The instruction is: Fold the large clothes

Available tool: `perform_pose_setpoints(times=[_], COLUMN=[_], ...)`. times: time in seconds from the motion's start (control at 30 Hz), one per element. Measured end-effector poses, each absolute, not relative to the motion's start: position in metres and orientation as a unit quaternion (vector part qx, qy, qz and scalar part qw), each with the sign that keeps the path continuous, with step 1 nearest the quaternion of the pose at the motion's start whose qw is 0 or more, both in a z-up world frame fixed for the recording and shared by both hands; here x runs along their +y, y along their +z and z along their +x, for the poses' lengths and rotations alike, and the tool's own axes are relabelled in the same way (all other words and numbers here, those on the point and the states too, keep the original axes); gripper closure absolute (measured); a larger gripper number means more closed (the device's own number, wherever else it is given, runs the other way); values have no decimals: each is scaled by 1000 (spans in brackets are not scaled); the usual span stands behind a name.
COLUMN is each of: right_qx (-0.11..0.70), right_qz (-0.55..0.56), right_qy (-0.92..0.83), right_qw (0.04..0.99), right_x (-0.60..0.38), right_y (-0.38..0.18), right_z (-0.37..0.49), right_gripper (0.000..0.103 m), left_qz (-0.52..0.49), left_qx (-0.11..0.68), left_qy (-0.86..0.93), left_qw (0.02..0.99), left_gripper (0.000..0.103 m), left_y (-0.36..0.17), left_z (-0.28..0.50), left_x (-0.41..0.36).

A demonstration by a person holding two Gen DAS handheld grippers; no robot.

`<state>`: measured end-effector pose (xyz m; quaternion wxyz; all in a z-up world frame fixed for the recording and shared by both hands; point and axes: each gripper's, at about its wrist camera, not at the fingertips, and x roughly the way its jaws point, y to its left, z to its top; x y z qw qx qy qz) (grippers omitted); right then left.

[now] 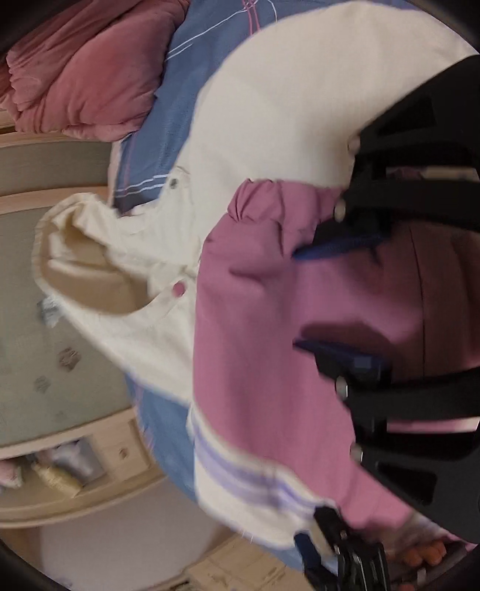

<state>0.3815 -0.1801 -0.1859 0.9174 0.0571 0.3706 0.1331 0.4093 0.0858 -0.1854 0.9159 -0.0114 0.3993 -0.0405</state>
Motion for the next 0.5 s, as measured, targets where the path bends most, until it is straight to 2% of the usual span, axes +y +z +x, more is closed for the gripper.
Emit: perform_pose_setpoints(times=[0.03,0.07,0.17,0.23,0.33,0.5], right_qx=[352,335,339,376,459,429], right_qz=[43,30,2,-12,16,97], right_qy=[127,124,107,79,74,120], right_qw=[926,934,935,923,885,890], right_x=[-180,-180,-183,-185,-196,-232], right_y=[-177,-171,-167,-182,-219,-185], right_z=[369,359,348,356,376,336], right_gripper=[15,11,13,20,20,20], left_qz=[-7,-1,34,41,42,23], left_qx=[386,376,354,375,422,405], left_qy=[-42,-44,-33,-30,-30,-40], left_qw=[921,926,934,926,905,913], left_gripper=[2,2,2,2,2,2], left_y=[-178,-174,-166,-174,-197,-170], left_z=[400,393,376,380,394,365], left_x=[85,84,75,73,72,88])
